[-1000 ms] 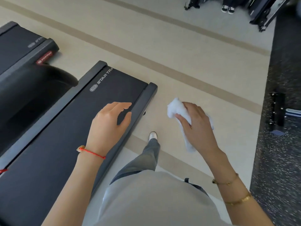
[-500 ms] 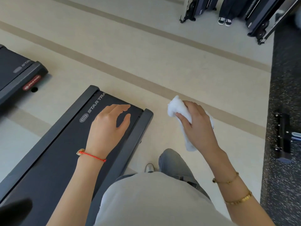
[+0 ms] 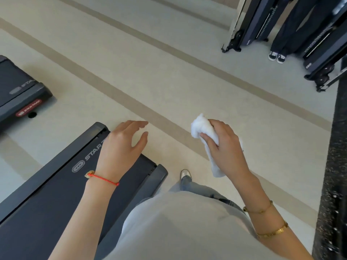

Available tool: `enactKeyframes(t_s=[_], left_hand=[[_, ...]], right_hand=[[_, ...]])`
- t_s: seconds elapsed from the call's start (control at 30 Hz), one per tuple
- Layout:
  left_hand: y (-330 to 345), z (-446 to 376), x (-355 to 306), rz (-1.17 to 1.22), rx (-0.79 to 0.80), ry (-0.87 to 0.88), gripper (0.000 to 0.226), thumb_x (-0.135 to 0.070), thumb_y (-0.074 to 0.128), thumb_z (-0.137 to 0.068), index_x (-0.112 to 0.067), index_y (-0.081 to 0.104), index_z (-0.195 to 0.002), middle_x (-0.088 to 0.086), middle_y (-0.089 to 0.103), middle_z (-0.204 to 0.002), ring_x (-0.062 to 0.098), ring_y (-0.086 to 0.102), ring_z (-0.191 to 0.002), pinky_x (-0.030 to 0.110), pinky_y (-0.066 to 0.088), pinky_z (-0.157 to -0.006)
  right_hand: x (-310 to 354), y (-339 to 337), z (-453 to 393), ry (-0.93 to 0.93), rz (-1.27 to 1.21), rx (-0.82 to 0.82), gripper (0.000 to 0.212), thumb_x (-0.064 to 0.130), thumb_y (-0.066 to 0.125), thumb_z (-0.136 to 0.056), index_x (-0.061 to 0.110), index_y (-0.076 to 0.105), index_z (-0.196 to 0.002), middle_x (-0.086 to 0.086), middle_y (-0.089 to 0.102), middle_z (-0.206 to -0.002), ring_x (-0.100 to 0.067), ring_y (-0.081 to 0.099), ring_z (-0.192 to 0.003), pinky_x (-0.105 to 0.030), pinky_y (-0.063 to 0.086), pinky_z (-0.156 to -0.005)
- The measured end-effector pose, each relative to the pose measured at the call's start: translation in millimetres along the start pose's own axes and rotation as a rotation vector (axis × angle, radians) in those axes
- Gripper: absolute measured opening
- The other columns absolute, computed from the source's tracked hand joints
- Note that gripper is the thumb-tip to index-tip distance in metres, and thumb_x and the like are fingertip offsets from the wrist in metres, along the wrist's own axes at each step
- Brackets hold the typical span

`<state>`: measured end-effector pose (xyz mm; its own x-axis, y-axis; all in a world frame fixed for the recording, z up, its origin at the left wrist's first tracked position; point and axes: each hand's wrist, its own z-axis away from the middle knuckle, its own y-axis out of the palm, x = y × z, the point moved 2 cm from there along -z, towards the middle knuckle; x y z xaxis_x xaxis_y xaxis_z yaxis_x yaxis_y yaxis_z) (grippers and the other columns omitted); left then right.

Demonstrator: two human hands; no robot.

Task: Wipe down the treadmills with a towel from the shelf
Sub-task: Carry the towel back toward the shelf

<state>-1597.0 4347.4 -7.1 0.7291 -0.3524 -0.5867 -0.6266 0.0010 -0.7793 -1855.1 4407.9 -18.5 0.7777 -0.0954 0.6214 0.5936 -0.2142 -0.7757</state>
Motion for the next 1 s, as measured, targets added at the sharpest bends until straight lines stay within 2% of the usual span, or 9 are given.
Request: enactKeyframes(t_s=[0.13, 0.33, 0.5, 0.6, 0.87, 1.0], left_hand=[[22.3, -74.5, -12.4, 0.006, -0.05, -0.076, 0.027, -0.02, 0.062, -0.094, -0.02, 0.068, -0.12, -0.007, 0.068, -0.111, 0.009, 0.062, -0.101, 0.037, 0.055, -0.075], [40.8, -164.0, -9.1, -0.022, -0.092, -0.167, 0.025, -0.018, 0.064, -0.093, -0.02, 0.069, -0.118, -0.007, 0.068, -0.107, 0.007, 0.051, -0.078, 0.035, 0.054, -0.071], [57.2, -245.6, 15.3, -0.031, -0.121, -0.204, 0.026, -0.017, 0.064, -0.093, -0.017, 0.069, -0.118, -0.004, 0.069, -0.107, 0.012, 0.058, -0.082, 0.041, 0.056, -0.074], [65.8, -302.3, 40.1, -0.024, -0.135, -0.22, 0.026, -0.018, 0.063, -0.094, -0.016, 0.069, -0.118, -0.004, 0.069, -0.107, 0.016, 0.064, -0.098, 0.043, 0.057, -0.079], [52.1, -474.0, 119.9, -0.061, -0.192, -0.207, 0.025, -0.013, 0.065, -0.092, -0.013, 0.07, -0.116, -0.001, 0.07, -0.104, 0.019, 0.066, -0.097, 0.041, 0.055, -0.084], [35.8, -560.6, 160.1, -0.08, -0.198, -0.208, 0.024, -0.013, 0.066, -0.093, -0.013, 0.07, -0.117, -0.001, 0.07, -0.104, 0.02, 0.066, -0.096, 0.042, 0.056, -0.083]], right_hand=[[-23.1, -17.4, -97.5, -0.062, 0.02, 0.065, 0.02, 0.027, 0.052, -0.099, 0.021, 0.057, -0.118, 0.007, 0.059, -0.11, -0.011, 0.049, -0.102, -0.023, 0.036, -0.085], [-39.8, -14.0, -217.2, -0.119, -0.01, 0.119, 0.02, 0.029, 0.05, -0.099, 0.024, 0.056, -0.118, 0.01, 0.058, -0.108, -0.006, 0.047, -0.099, -0.018, 0.032, -0.082], [-47.1, 7.9, -315.1, -0.171, -0.016, 0.158, 0.019, 0.028, 0.051, -0.099, 0.021, 0.056, -0.116, 0.008, 0.059, -0.106, -0.009, 0.049, -0.098, -0.022, 0.035, -0.082], [-48.1, 26.3, -379.3, -0.197, -0.013, 0.168, 0.018, 0.03, 0.05, -0.099, 0.023, 0.056, -0.115, 0.01, 0.058, -0.105, -0.006, 0.048, -0.096, -0.021, 0.034, -0.081], [-14.0, 81.4, -578.2, -0.253, -0.025, 0.176, 0.018, 0.029, 0.051, -0.099, 0.023, 0.056, -0.116, 0.009, 0.06, -0.107, -0.009, 0.05, -0.098, -0.021, 0.034, -0.082], [10.8, 103.7, -670.1, -0.25, -0.05, 0.161, 0.019, 0.028, 0.049, -0.099, 0.023, 0.056, -0.116, 0.01, 0.059, -0.105, -0.004, 0.045, -0.095, -0.016, 0.029, -0.078]])
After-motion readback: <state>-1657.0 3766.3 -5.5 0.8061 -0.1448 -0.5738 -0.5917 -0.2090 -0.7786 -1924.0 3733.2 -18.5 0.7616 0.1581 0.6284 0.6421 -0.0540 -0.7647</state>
